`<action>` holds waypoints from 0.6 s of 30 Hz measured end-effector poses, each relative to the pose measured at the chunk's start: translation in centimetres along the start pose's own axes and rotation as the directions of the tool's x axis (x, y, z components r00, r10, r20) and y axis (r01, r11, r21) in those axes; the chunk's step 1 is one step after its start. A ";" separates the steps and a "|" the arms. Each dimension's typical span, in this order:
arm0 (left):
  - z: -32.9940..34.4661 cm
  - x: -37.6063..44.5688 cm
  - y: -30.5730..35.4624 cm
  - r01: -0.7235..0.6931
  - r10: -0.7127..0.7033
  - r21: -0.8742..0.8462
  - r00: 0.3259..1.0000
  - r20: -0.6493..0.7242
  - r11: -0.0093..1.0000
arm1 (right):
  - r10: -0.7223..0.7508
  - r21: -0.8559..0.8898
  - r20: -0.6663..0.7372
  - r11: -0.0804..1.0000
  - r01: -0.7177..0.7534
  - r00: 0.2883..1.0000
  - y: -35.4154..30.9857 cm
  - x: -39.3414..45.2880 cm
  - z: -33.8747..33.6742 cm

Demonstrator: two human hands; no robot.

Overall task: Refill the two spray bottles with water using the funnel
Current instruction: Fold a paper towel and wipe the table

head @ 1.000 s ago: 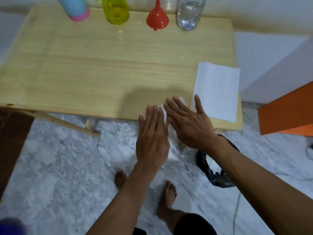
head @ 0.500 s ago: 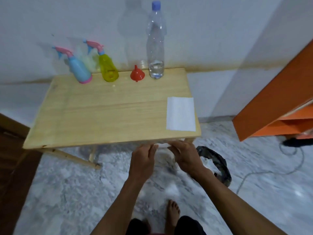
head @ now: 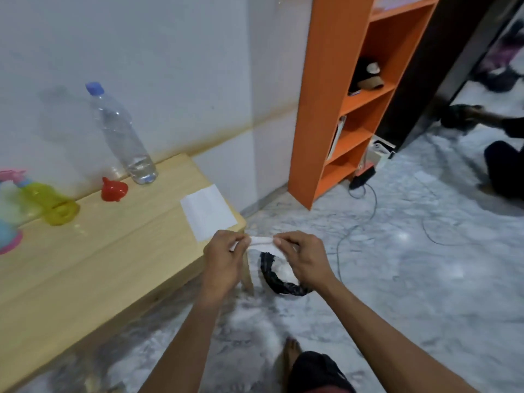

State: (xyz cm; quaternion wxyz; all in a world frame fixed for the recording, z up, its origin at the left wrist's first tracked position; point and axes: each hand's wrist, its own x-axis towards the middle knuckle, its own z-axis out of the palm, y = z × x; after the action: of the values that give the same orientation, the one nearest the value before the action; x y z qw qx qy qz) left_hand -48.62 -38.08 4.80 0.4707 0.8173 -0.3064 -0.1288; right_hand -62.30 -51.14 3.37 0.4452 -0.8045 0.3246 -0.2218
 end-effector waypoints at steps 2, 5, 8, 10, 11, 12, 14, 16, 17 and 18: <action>2.1 0.0 0.9 -0.023 0.023 -0.006 0.999 0.042 1.000 | 0.066 0.004 -0.113 0.998 -0.066 0.991 1.2 -0.6 -1.5; 5.4 0.5 1.4 -0.046 0.045 0.002 0.993 0.108 0.999 | 0.161 0.029 -0.235 0.987 -0.159 0.959 2.6 -1.1 -2.9; 8.8 1.4 1.1 -0.067 0.063 0.022 0.986 0.154 0.998 | 0.244 0.046 -0.315 0.969 -0.242 0.917 4.1 -0.7 -3.7; 11.2 2.2 0.8 -0.085 0.075 0.057 0.985 0.158 0.995 | 0.287 -0.004 -0.317 0.953 -0.304 0.904 5.6 0.2 -3.8; 12.3 2.7 0.6 -0.078 0.065 0.077 0.986 0.153 0.994 | 0.314 -0.034 -0.309 0.940 -0.341 0.898 6.5 0.9 -3.8; 13.4 3.2 0.6 -0.060 0.046 0.098 0.989 0.144 0.993 | 0.345 -0.046 -0.310 0.925 -0.377 0.886 7.2 1.5 -3.9; 15.4 4.4 0.5 -0.033 0.010 0.157 0.989 0.145 0.987 | 0.408 -0.037 -0.331 0.896 -0.443 0.851 8.7 3.0 -3.8; 17.0 5.8 0.4 -0.031 -0.007 0.216 0.985 0.174 0.976 | 0.426 -0.077 -0.356 0.873 -0.481 0.831 10.0 4.6 -3.7; 17.7 6.6 0.3 -0.021 -0.021 0.229 0.984 0.179 0.973 | 0.439 -0.089 -0.357 0.863 -0.498 0.825 10.7 5.4 -3.5; 18.4 7.4 0.0 -0.009 -0.034 0.239 0.984 0.175 0.971 | 0.452 -0.086 -0.354 0.856 -0.510 0.819 11.4 6.3 -3.3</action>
State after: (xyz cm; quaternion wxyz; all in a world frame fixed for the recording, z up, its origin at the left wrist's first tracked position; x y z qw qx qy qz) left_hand -52.07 -55.36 -4.22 0.3389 0.8550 -0.3554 -0.1664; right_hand -63.83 -62.03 -4.32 0.3546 -0.6850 0.6042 -0.1999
